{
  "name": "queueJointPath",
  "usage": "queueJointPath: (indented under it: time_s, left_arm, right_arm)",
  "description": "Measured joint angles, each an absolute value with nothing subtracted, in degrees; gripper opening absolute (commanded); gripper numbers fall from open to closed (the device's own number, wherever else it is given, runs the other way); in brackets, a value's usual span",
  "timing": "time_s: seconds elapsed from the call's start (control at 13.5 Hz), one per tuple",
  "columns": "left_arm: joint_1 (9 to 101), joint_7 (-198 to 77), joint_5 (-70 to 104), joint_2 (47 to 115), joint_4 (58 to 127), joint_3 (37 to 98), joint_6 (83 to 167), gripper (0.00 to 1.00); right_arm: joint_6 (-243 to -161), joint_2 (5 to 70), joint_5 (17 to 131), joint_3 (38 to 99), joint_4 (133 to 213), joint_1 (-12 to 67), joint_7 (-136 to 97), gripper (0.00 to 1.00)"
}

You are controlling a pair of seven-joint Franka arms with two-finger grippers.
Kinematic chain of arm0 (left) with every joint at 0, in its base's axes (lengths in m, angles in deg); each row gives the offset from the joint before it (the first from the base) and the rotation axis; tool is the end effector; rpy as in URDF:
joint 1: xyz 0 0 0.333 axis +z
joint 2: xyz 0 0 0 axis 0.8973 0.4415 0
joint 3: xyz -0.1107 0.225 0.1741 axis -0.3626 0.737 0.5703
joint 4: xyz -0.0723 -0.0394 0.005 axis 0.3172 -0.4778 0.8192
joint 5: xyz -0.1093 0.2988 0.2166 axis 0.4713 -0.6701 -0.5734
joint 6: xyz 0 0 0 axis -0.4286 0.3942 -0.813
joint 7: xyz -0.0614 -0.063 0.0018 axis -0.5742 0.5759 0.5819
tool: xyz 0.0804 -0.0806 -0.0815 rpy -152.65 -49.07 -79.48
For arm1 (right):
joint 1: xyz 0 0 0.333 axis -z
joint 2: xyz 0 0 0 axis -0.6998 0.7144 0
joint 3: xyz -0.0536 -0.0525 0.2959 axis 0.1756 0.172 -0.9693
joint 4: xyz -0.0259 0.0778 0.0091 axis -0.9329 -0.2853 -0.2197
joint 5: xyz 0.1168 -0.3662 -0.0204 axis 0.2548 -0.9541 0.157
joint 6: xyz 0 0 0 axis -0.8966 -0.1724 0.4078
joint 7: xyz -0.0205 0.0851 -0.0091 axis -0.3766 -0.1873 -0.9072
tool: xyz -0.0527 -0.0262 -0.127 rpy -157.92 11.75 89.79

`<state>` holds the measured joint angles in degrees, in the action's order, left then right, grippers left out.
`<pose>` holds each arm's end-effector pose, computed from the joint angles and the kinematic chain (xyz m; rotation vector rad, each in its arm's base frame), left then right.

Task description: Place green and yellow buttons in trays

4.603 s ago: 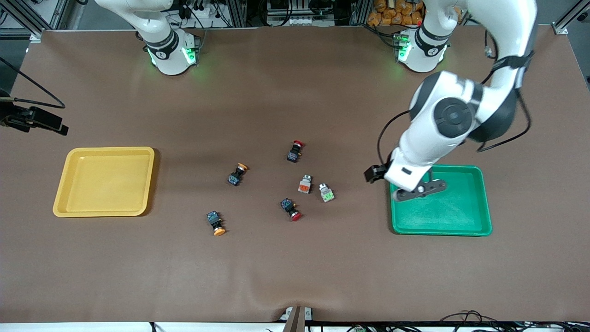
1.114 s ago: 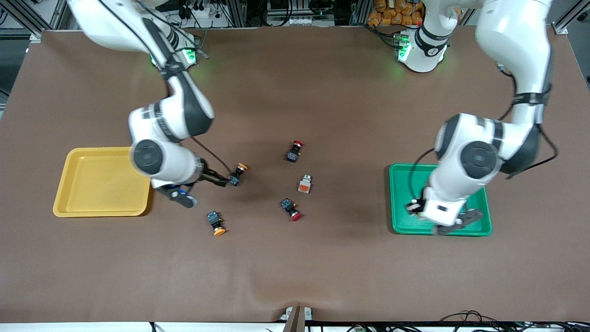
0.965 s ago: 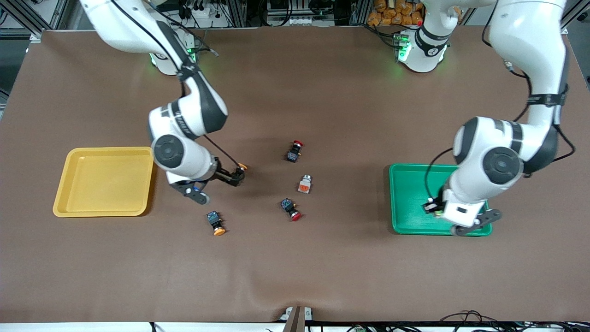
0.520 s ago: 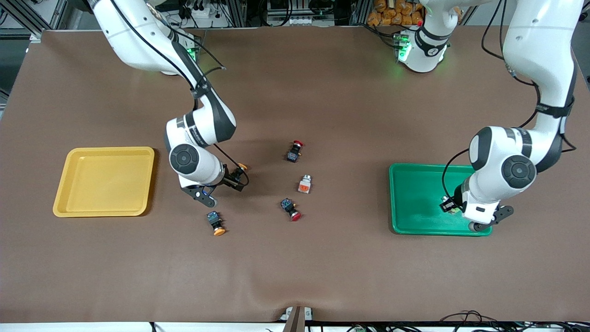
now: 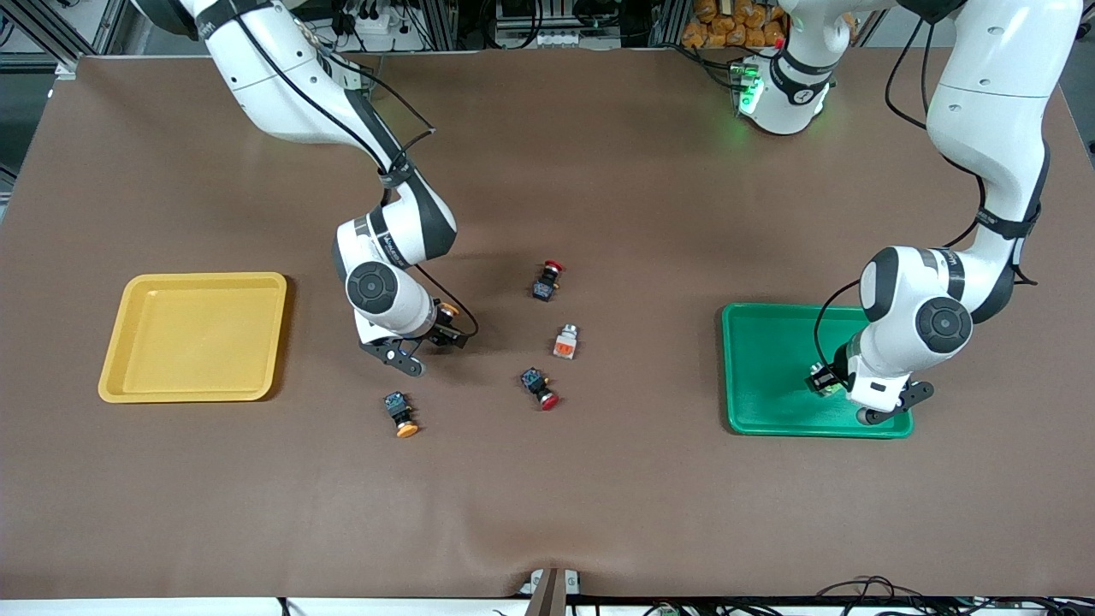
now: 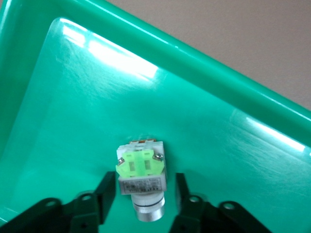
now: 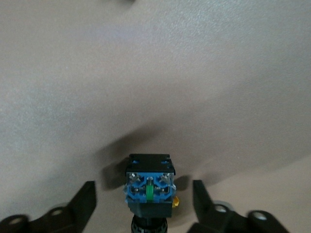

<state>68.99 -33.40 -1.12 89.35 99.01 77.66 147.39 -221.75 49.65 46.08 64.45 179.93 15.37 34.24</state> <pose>0.6284 -0.0265 0.1638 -3.0429 -0.6721 0.0028 0.5433 0.2941 0.1450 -3.0369 0.7439 0.2149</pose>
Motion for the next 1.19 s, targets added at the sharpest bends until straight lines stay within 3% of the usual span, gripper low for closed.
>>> queueJointPath:
  time_s: [0.52, 0.74, 1.19]
  left_arm:
    - [68.7, -33.4, -1.1, 83.8, 98.9, 71.4, 145.0, 1.00]
    - [68.1, -32.9, -1.1, 82.1, 98.5, 68.6, 144.5, 1.00]
    - [65.7, -31.6, -1.1, 82.3, 96.6, 67.9, 143.7, 1.00]
  right_arm:
    - [-221.5, 48.7, 46.1, 64.8, 179.8, 15.3, 34.0, 0.00]
    - [-216.6, 44.7, 46.1, 65.7, 179.2, 17.0, 31.4, 0.00]
    - [-202.5, 37.1, 46.0, 66.4, 178.0, 31.8, 5.5, 0.03]
